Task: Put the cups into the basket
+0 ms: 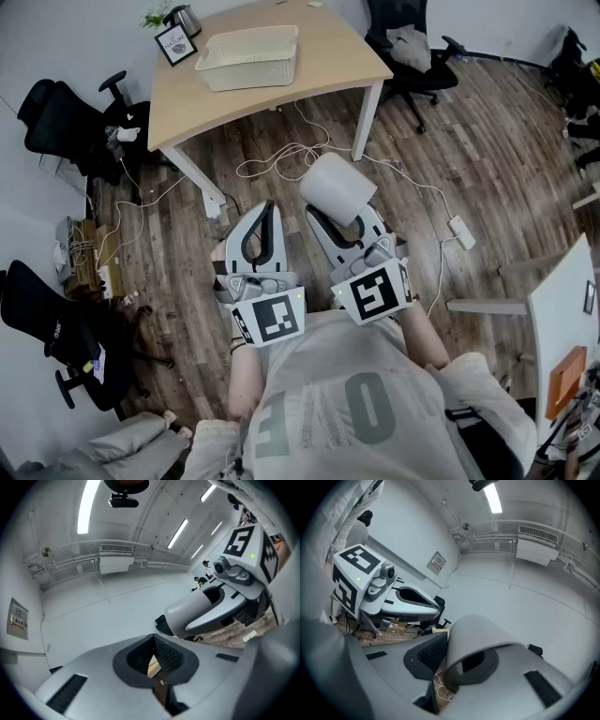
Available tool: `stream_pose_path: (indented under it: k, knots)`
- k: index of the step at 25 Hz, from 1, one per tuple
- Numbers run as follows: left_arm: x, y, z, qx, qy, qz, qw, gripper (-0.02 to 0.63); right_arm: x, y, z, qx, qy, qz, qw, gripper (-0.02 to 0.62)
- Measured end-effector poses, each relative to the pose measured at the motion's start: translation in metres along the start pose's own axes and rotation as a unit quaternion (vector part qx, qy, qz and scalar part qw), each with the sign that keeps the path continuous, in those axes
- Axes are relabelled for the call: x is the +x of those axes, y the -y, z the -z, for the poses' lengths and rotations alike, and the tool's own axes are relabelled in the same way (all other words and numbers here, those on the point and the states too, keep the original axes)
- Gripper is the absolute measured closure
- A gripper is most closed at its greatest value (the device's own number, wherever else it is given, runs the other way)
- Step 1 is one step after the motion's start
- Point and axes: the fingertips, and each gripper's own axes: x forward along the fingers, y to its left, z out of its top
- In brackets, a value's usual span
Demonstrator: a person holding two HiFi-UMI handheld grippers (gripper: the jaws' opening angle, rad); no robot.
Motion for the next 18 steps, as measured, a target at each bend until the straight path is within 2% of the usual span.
stream_pose_path:
  k: [12, 18]
  knots:
    - [0.003, 0.006, -0.008, -0.007, -0.007, -0.019, 0.9998, 0.598, -0.015, 0.011, 0.011, -0.006, 0.005, -0.014, 1.0, 0.535]
    - [0.006, 0.016, -0.017, -0.001, -0.012, -0.039, 0.9992, 0.598, -0.029, 0.02, 0.021, -0.011, 0.021, -0.037, 0.999, 0.535]
